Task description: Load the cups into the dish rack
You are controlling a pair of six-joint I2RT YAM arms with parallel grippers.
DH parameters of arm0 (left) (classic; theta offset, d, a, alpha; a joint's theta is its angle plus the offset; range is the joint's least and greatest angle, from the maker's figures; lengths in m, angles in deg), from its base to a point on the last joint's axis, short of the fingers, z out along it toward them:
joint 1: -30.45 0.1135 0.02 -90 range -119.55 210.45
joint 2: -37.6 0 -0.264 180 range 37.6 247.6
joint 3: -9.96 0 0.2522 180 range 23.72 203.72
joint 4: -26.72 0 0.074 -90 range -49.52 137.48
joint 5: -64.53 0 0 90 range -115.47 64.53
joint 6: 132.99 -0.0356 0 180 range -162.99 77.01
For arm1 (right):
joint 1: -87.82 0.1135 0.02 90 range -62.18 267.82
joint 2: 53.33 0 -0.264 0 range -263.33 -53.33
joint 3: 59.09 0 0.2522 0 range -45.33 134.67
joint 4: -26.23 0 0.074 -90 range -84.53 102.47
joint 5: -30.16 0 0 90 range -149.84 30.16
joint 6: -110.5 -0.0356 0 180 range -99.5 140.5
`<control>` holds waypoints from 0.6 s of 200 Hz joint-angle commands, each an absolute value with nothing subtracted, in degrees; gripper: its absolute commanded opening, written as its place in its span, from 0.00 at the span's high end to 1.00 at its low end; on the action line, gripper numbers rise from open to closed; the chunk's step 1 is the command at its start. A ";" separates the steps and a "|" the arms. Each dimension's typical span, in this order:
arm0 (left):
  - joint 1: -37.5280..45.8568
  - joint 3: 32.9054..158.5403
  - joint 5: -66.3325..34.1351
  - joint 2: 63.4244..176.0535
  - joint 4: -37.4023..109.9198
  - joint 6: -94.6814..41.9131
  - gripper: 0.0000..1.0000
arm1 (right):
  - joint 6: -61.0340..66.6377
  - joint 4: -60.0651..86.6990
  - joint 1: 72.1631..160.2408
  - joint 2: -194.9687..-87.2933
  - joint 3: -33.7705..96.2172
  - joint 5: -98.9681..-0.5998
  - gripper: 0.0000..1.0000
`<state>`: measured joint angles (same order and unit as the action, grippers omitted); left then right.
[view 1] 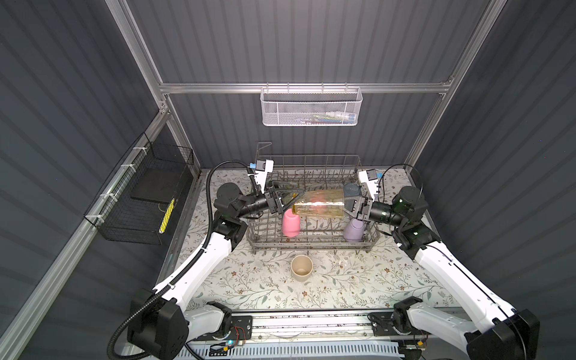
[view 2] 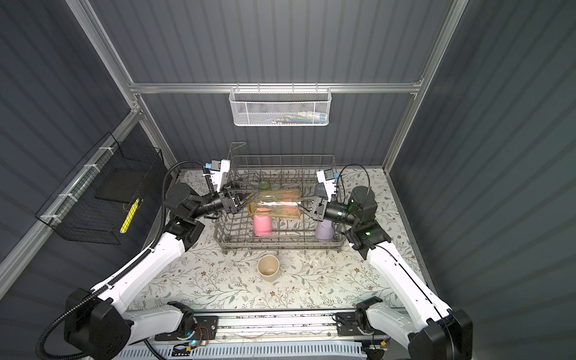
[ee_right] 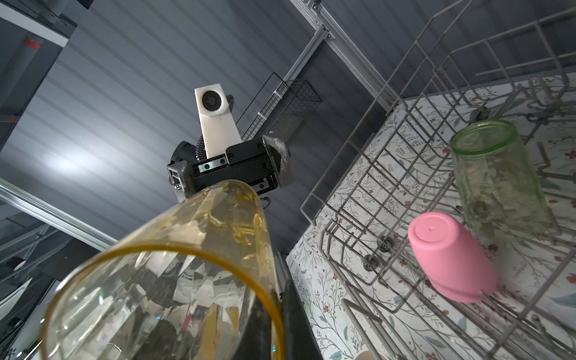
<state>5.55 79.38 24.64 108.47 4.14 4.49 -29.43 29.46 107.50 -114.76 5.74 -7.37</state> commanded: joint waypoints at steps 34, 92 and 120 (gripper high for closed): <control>5.43 78.92 32.71 108.71 -0.09 6.54 0.07 | -31.78 35.72 106.19 -117.02 6.42 -6.58 1.00; 4.10 79.43 34.26 109.48 4.19 3.23 0.11 | -35.05 40.44 106.21 -120.98 7.31 -4.67 1.00; 3.79 79.64 34.23 109.71 5.01 2.40 0.14 | -35.65 41.11 106.26 -121.79 7.32 -4.62 1.00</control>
